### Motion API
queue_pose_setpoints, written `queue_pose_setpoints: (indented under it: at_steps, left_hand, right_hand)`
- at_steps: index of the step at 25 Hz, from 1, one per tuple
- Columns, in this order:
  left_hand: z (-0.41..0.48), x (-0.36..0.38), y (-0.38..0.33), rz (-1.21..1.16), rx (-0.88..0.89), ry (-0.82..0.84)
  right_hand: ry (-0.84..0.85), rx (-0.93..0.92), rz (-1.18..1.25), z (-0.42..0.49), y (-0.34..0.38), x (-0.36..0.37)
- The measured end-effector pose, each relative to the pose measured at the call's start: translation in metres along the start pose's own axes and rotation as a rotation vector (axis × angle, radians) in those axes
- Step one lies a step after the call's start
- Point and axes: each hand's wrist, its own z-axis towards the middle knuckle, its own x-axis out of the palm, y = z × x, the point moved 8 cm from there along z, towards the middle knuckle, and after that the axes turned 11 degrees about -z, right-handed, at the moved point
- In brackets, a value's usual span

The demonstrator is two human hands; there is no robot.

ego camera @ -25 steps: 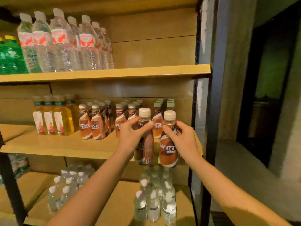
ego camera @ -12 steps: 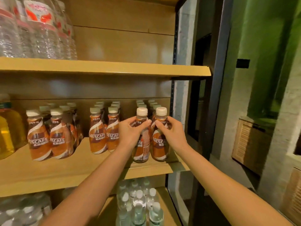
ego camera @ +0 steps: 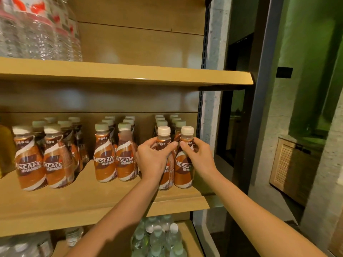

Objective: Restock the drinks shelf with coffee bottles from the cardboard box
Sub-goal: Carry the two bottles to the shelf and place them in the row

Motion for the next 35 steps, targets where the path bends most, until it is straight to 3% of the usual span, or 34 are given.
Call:
queue_pose_setpoints:
  at_steps: [4,7,10,12,14,22,25,30,35]
  left_hand:
    - [-0.004,0.002,0.0,0.055,0.034,0.1]
    - [-0.018,-0.009,0.019,0.185,-0.104,0.298]
    - [-0.035,-0.028,0.053,0.343,-0.246,0.482]
    - [-0.041,-0.03,0.067,0.311,-0.3,0.535]
    - [-0.04,-0.027,0.068,0.313,-0.277,0.523]
    - [-0.035,-0.024,0.059,0.688,-0.018,0.311]
    - [-0.033,-0.022,0.063,0.764,0.006,0.34]
    - [-0.032,-0.018,0.079,1.006,0.034,0.428]
    - [-0.023,-0.012,0.093,1.049,0.001,0.447]
  right_hand:
    - [0.057,-0.002,-0.003,-0.002,0.0,0.005]
    - [0.105,0.076,-0.013,-0.02,-0.014,-0.003]
    - [0.195,0.114,-0.28,-0.052,-0.043,0.0]
    - [0.206,0.064,-0.465,-0.063,-0.049,0.007]
    - [0.161,0.062,-0.502,-0.061,-0.047,0.008]
    - [0.109,0.11,-0.573,-0.061,-0.053,0.009]
    - [0.108,0.086,-0.636,-0.06,-0.054,0.009]
    - [0.138,0.014,-0.935,-0.06,-0.061,0.013]
    - [0.213,0.069,-1.0,-0.049,-0.069,0.019]
